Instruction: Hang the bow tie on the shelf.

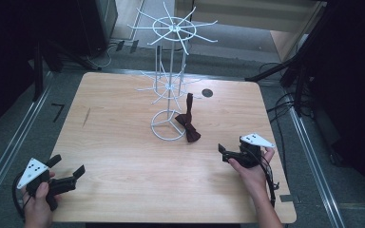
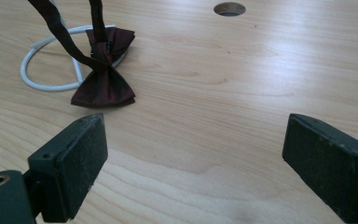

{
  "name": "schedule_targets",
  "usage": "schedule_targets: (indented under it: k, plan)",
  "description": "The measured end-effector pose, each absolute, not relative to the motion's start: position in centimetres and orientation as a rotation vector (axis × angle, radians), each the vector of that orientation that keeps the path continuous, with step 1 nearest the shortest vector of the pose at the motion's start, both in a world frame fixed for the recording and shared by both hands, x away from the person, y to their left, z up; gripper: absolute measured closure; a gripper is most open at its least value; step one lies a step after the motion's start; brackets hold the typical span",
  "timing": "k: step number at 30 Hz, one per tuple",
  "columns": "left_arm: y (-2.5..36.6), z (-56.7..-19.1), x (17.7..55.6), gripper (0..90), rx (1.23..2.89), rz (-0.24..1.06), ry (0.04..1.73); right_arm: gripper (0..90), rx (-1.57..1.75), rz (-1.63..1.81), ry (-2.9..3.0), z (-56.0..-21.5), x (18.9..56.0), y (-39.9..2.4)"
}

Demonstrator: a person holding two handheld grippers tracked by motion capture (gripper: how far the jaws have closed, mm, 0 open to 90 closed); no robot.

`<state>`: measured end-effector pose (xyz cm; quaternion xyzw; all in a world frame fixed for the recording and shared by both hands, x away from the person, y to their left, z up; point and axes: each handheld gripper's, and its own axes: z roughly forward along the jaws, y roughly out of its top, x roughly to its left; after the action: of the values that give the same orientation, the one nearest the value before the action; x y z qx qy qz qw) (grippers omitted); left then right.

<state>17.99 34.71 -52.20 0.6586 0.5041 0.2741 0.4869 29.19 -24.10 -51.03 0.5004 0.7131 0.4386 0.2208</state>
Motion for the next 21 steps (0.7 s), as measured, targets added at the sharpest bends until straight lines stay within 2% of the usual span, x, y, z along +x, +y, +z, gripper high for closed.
schedule_targets:
  k: [21]
  plan:
    - [34.7, -52.2, 18.0, 0.0, 1.608, 0.668, 1.224, 6.9, 1.448, 1.15, 1.939, -51.8, 27.4, -27.6]
